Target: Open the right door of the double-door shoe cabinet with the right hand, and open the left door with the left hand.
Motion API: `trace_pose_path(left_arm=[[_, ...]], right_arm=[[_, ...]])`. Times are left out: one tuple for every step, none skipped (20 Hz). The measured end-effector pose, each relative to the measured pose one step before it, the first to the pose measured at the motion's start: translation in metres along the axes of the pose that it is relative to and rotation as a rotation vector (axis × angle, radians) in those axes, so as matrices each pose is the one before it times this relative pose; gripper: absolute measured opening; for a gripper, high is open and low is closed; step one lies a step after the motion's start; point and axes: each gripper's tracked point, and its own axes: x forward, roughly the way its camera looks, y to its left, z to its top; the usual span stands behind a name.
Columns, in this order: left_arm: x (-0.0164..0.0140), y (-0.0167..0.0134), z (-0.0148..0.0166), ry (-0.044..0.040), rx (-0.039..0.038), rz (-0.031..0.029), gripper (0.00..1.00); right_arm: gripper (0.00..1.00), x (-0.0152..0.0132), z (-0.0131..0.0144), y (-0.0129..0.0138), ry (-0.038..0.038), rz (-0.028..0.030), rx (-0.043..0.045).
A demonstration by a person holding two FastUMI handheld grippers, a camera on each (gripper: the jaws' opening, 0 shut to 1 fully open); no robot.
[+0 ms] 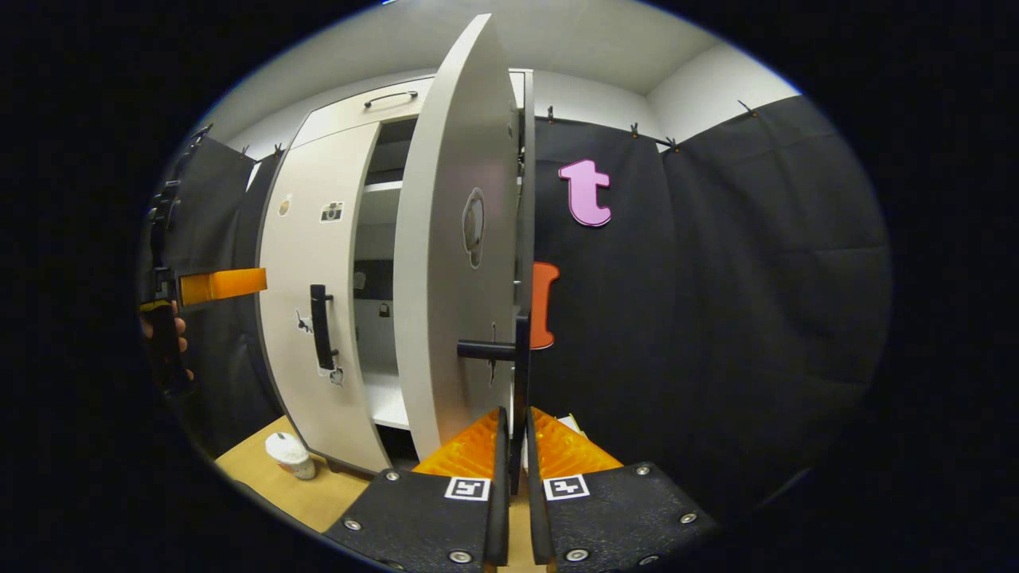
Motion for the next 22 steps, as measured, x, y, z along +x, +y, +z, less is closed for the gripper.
trace_pose_path(left_arm=[[0.00089,-0.00214,-0.00159,0.00491,-0.00051,-0.00128,0.95],[0.00256,-0.00134,-0.00136,0.00371,0.00212,-0.00146,0.96],[0.00240,-0.00178,-0.00042,0.00179,0.00327,-0.00084,0.96],[0.00189,-0.00204,-0.00062,0.00110,0.00358,-0.00177,0.96],[0.00205,-0.00180,-0.00038,0.00042,0.00292,-0.00088,0.96],[0.00429,-0.00214,-0.00184,0.00197,0.00121,-0.00355,0.96],[0.00283,-0.00243,-0.00279,0.00498,-0.00074,-0.00470,0.96],[0.00377,-0.00333,-0.00384,0.01083,-0.00405,-0.00569,0.95],[0.00332,-0.00316,-0.00518,0.01561,-0.00596,-0.00410,0.95],[0.00662,-0.00374,-0.00516,0.01288,-0.00324,-0.00647,0.96],[0.00364,-0.00287,-0.00287,0.00963,0.00091,-0.00406,0.96],[0.00366,-0.00331,-0.00173,0.00364,0.00550,-0.00517,0.96],[0.00404,-0.00443,-0.00040,-0.00257,0.00579,-0.00589,0.96],[0.00610,-0.00376,-0.00228,0.00194,0.00331,-0.00423,0.98],[0.00452,-0.00216,-0.00355,0.00896,-0.00090,0.00201,0.96],[0.00528,-0.00268,-0.00298,0.00775,-0.00371,0.00063,0.96],[0.00542,-0.00292,-0.00389,0.01015,-0.00522,-0.00023,0.96],[0.00536,0.00225,-0.00295,0.00645,0.00490,0.01713,0.96],[0.00577,0.00576,-0.00314,0.00143,0.00866,0.03015,0.96],[0.00560,0.00570,-0.00408,0.00034,0.01004,0.02893,0.97],[0.00418,0.00470,-0.00738,0.01447,0.00217,0.02171,0.97],[0.00556,0.00283,-0.00530,0.01047,-0.00397,0.01215,0.97]], right_arm=[[0.05,-0.00018,0.00094,-0.00441,0.00076,-0.00568,0.02192],[0.03,-0.00017,-0.00007,-0.00518,0.00289,0.00230,0.03198],[0.02,-0.00099,-0.00046,-0.00317,0.00098,0.00014,0.02141],[0.02,-0.00101,-0.00044,-0.00366,0.00168,-0.00128,0.00498],[0.02,-0.00195,0.00039,-0.00249,0.00031,-0.00098,-0.00348],[0.02,-0.00342,0.00236,-0.00368,-0.00459,-0.00445,-0.00092],[0.03,-0.00378,0.00382,-0.00167,-0.01226,0.00213,0.00228],[0.03,-0.00580,0.00516,-0.00001,-0.01557,0.01062,0.00446],[0.03,-0.00495,0.00465,0.00009,-0.01382,0.01116,0.00285],[0.13,-0.00419,0.00457,-0.00119,-0.01024,0.00628,-0.00446],[0.03,-0.00481,0.00315,-0.00133,-0.00497,0.00062,-0.00883],[0.04,-0.00523,0.00488,-0.00680,-0.01307,-0.02071,-0.01549],[0.04,-0.00507,0.00287,-0.00639,-0.00089,-0.02253,-0.01211],[0.05,-0.00528,0.00438,-0.00122,-0.00820,-0.00458,-0.00623],[0.05,-0.00402,0.00474,-0.00296,-0.01302,-0.00814,-0.00684],[0.06,-0.00316,0.00283,-0.00608,-0.00940,-0.01460,-0.01271],[0.09,-0.00189,0.00059,-0.00754,-0.00496,-0.02038,-0.01251],[0.11,-0.00040,-0.00127,-0.00604,-0.00260,-0.01793,-0.00861],[0.13,-0.00071,-0.00068,-0.00507,-0.00072,-0.01514,-0.00193],[0.16,0.00005,-0.00213,-0.00274,0.00317,-0.00668,0.00412],[0.22,-0.00024,-0.00279,-0.00151,0.00581,-0.00198,0.00626],[0.24,0.00002,-0.00349,-0.00164,0.00662,-0.00098,0.00493]])
